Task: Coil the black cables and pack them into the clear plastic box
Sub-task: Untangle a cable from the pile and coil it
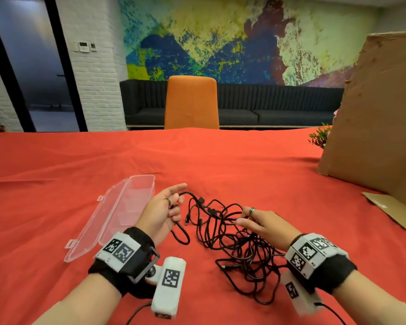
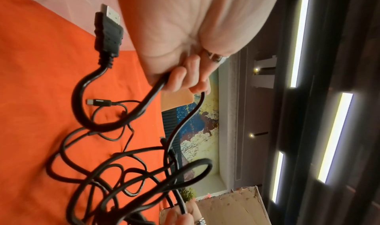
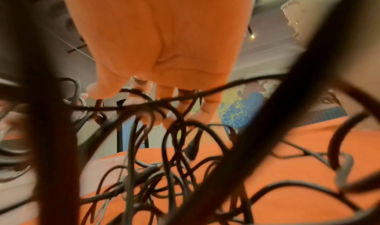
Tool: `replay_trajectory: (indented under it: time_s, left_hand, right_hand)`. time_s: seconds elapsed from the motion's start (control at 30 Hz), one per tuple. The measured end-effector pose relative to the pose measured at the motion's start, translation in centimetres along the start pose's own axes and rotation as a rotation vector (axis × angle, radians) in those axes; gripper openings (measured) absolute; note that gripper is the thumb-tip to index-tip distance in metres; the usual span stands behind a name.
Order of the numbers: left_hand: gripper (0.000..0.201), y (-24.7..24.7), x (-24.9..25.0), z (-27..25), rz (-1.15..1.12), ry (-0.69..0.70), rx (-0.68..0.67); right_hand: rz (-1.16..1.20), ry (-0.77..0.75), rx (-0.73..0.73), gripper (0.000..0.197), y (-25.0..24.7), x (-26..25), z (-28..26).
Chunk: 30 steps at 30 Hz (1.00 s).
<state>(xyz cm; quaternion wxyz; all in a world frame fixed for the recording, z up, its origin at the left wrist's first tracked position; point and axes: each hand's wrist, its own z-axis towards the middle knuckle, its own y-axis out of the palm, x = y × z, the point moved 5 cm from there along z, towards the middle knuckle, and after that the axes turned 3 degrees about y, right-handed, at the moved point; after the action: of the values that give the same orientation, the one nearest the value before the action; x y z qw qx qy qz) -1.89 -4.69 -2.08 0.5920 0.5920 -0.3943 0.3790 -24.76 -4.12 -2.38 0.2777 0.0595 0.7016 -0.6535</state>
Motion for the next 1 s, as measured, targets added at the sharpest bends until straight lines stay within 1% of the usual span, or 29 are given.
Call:
replay_trajectory:
  time_s: [0.07, 0.13, 0.17, 0.2, 0.23, 0.27, 0.33, 0.37, 0.43, 0.5, 0.57, 0.6, 0.63, 0.67, 0.7, 0.73, 0.8, 0.83, 0.87, 0.9, 0.97, 1.0]
  left_hand:
    - [0.032, 0.5, 0.7, 0.0, -0.041, 0.030, -0.017]
    - [0.032, 0.8, 1.3, -0.1, -0.066, 0.055, -0.035]
    - [0.032, 0.8, 1.6, -0.2, -0.065, 0.069, -0.042]
    - [0.032, 0.8, 2.0, -0.2, -0.050, 0.087, -0.049]
    - [0.032, 0.8, 2.3, -0.3, -0.015, 0.107, -0.055]
    - [0.033, 0.8, 2.6, -0.3, 0.041, 0.122, -0.058]
    - [0.034, 0.8, 2.9, -0.3, 0.180, 0.135, -0.051]
    - [0.034, 0.8, 2.9, -0.2, 0.250, 0.134, -0.043]
    - [0.034, 0.5, 3.1, 0.0, 0.409, 0.135, -0.026]
    - [0.028, 0.2, 3.5, 0.2, 0.631, 0.169, -0.025]
    - [0.018, 0.2, 4.0, 0.3, 0.927, 0.259, -0.017]
    - [0.018, 0.5, 4.3, 0.2, 1.077, 0.329, -0.004]
    - [0.024, 1.2, 4.6, -0.1, 1.209, 0.413, -0.005]
    - [0.035, 2.2, 4.7, -0.4, 1.319, 0.492, -0.051]
    - [0.046, 3.4, 4.5, -0.6, 1.416, 0.535, -0.137]
    - [0.056, 4.5, 3.9, -0.7, 1.492, 0.535, -0.253]
    - [0.067, 5.6, 2.2, -0.1, 1.571, 0.423, -0.469]
    - [0.067, 5.8, 1.4, 0.4, 1.594, 0.380, -0.540]
    - [0.061, 5.8, 0.8, 1.0, 1.602, 0.373, -0.592]
    - [0.050, 5.7, 0.6, 1.4, 1.605, 0.393, -0.615]
    - [0.025, 4.9, 0.8, 1.9, 1.599, 0.477, -0.565]
    - [0.017, 4.2, 1.0, 2.3, 1.579, 0.507, -0.516]
  right_hand:
    - [-0.085, -0.003, 0.025, 0.029, -0.5, -0.1, -0.1]
    - [-0.262, 0.018, 0.110, 0.034, -1.3, -0.4, -0.2]
    - [-0.331, 0.027, 0.163, 0.040, -1.9, -0.7, -0.2]
    - [-0.356, 0.014, 0.214, 0.045, -2.6, -1.1, -0.2]
    - [-0.323, -0.016, 0.255, 0.047, -3.2, -1.4, -0.1]
    - [-0.239, -0.055, 0.286, 0.041, -3.8, -1.8, 0.0]
    - [-0.047, -0.129, 0.292, 0.024, -4.7, -2.7, 0.3]
    - [-0.007, -0.156, 0.267, 0.018, -4.9, -3.2, 0.4]
    - [-0.001, -0.211, 0.235, 0.013, -5.1, -4.5, 0.3]
    - [-0.011, -0.265, 0.245, 0.014, -5.4, -5.5, 0.3]
    - [-0.019, -0.295, 0.260, 0.017, -5.6, -6.0, 0.5]
    - [-0.017, -0.303, 0.260, 0.016, -5.6, -6.1, 0.6]
    - [-0.007, -0.311, 0.253, 0.015, -5.5, -6.2, 0.8]
    - [0.005, -0.318, 0.241, 0.014, -5.4, -6.4, 1.0]
    - [0.017, -0.319, 0.225, 0.014, -5.3, -6.5, 1.2]
    - [0.031, -0.314, 0.209, 0.016, -5.3, -6.6, 1.4]
    - [0.072, -0.299, 0.185, 0.023, -5.3, -6.7, 1.6]
    - [0.099, -0.293, 0.177, 0.025, -5.3, -6.8, 1.6]
    - [0.121, -0.287, 0.170, 0.026, -5.4, -6.8, 1.6]
    - [0.126, -0.277, 0.167, 0.026, -5.5, -6.8, 1.5]
    - [0.122, -0.253, 0.170, 0.025, -6.1, -6.3, 1.3]
    - [0.137, -0.240, 0.185, 0.025, -6.5, -5.9, 1.2]
